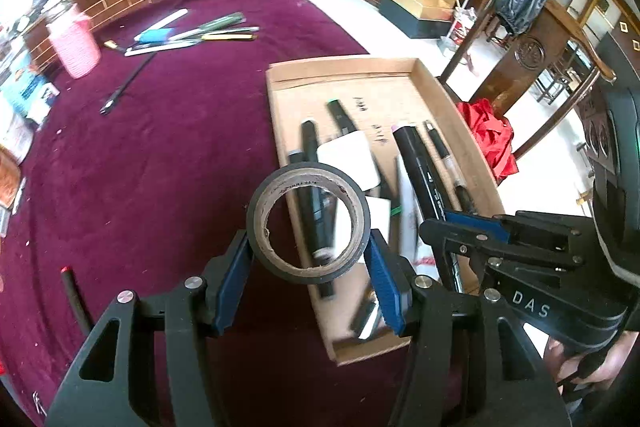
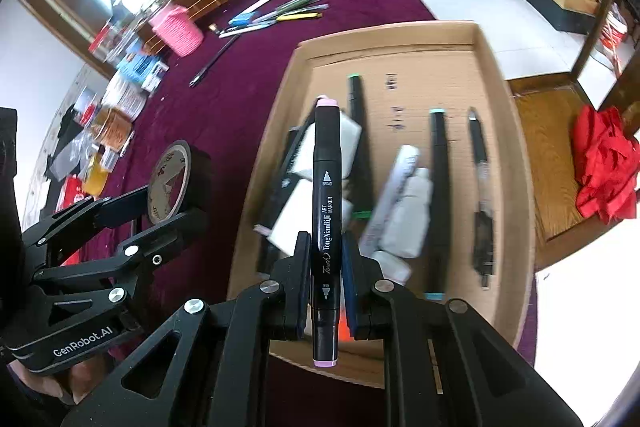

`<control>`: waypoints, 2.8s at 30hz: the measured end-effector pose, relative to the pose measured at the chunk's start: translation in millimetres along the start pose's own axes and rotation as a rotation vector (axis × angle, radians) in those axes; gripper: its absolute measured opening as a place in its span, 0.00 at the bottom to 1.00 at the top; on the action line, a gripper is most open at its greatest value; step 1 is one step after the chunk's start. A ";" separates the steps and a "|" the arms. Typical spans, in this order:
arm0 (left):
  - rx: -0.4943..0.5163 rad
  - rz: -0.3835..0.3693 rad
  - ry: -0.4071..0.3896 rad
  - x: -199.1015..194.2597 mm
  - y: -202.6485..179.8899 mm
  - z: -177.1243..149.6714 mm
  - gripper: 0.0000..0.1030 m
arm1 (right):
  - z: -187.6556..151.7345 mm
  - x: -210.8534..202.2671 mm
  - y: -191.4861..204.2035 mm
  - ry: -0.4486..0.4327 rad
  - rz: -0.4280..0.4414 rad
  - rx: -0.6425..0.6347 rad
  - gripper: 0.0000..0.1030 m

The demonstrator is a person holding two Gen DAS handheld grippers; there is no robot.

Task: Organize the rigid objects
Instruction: 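Carry the tape roll and the marker over the box, then open the right gripper to drop the marker while the left lowers the tape roll and opens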

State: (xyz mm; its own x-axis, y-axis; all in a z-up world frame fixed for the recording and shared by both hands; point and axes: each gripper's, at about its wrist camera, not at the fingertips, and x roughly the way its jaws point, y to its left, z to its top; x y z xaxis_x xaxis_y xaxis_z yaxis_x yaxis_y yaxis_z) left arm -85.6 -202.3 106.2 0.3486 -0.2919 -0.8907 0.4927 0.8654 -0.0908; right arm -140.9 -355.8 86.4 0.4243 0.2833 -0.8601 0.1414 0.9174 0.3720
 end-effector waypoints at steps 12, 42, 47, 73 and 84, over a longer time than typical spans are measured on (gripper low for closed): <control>0.103 0.033 0.006 37.0 -51.3 13.0 0.54 | 6.2 -6.5 -44.0 0.000 -0.048 0.105 0.13; 0.208 0.097 -0.001 58.9 -66.8 2.2 0.54 | 45.1 29.5 -38.1 0.009 -0.053 0.014 0.13; 0.214 0.099 -0.006 59.9 -67.9 1.7 0.54 | 48.5 34.3 -39.1 0.003 -0.063 -0.008 0.13; 0.212 0.085 -0.001 65.8 -67.6 2.5 0.54 | 51.6 39.9 -42.3 0.012 -0.072 -0.021 0.13; 0.217 0.071 0.008 65.6 -69.4 3.0 0.54 | 51.2 38.3 -43.7 0.023 -0.064 -0.006 0.13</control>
State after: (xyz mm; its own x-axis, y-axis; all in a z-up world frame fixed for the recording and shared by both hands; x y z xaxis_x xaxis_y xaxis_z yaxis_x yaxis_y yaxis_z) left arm -94.6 -282.7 55.4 0.3827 -0.2289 -0.8951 0.6272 0.7758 0.0697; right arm -85.0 -399.3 55.1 0.3935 0.2300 -0.8901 0.1619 0.9357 0.3134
